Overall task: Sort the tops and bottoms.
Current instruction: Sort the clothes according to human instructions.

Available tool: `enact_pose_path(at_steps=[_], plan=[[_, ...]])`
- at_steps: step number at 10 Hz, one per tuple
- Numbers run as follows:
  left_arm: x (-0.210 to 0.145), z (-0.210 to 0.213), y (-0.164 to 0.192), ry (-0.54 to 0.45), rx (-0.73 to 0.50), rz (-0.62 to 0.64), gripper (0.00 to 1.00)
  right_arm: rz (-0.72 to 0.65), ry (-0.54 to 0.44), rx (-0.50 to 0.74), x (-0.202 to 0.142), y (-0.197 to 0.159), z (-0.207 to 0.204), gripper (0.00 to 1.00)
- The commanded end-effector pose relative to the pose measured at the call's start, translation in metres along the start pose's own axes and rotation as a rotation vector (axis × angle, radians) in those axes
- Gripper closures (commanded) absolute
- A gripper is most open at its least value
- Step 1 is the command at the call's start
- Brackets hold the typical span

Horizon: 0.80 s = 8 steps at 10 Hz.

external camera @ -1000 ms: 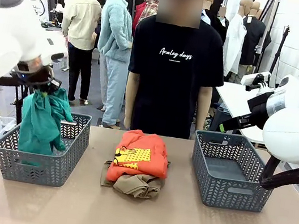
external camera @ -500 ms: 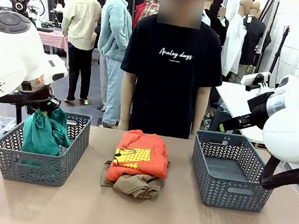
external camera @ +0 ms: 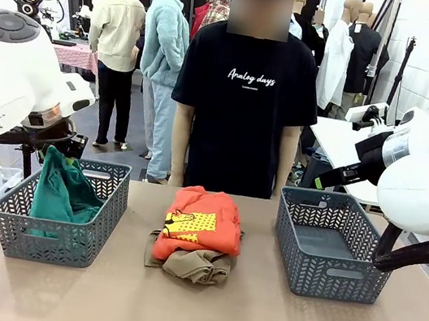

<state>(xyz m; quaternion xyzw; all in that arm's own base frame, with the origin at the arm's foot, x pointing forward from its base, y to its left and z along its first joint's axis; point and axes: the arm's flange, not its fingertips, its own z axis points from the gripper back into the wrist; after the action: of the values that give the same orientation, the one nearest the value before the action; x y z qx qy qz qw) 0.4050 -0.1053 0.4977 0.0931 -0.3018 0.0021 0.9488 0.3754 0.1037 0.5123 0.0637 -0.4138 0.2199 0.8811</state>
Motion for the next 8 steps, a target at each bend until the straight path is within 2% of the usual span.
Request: enact_pose_path(at_steps=[1, 8], plan=[[-0.0008, -0.0048, -0.0003, 0.005, 0.002, -0.01, 0.09, 0.001, 0.0, 0.001, -0.0001, -0.0003, 0.0, 0.0], [-0.0008, -0.0048, -0.0003, 0.005, 0.002, -0.01, 0.09, 0.001, 0.0, 0.001, -0.0001, -0.0003, 0.0, 0.0]])
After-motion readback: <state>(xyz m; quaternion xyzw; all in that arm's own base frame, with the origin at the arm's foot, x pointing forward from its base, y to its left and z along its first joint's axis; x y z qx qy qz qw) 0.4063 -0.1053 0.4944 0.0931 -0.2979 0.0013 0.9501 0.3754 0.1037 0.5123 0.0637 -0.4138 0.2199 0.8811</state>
